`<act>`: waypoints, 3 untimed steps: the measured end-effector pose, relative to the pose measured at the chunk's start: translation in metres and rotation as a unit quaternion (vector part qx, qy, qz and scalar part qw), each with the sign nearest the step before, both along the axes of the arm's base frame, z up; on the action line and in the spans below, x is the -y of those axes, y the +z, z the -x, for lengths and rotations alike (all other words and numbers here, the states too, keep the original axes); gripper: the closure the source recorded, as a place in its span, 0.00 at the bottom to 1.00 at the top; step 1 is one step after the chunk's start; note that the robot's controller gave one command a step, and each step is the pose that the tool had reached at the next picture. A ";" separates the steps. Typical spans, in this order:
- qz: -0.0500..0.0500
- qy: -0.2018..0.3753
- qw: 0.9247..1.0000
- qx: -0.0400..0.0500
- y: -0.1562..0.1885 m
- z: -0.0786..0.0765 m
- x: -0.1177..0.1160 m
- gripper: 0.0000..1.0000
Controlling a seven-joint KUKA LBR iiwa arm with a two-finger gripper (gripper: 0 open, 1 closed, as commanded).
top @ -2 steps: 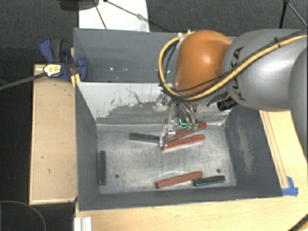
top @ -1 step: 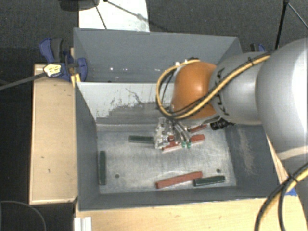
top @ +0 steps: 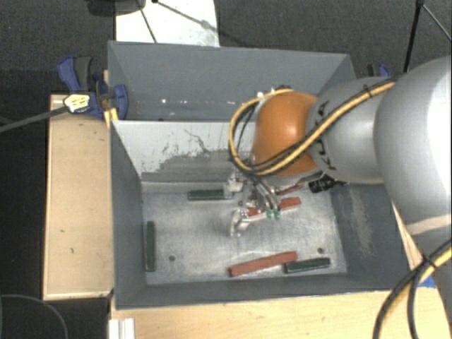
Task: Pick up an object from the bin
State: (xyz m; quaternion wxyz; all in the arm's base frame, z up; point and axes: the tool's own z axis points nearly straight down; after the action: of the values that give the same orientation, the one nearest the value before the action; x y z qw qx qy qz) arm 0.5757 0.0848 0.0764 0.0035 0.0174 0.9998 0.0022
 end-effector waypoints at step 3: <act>0.002 -0.006 1.000 0.001 -0.001 0.014 0.084 1.00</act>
Offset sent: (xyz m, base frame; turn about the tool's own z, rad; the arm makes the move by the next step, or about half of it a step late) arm -0.0172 -0.0839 -0.0058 0.0077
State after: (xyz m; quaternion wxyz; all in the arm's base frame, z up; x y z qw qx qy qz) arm 0.5618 0.0003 0.0756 0.0041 0.0233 0.9997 0.0002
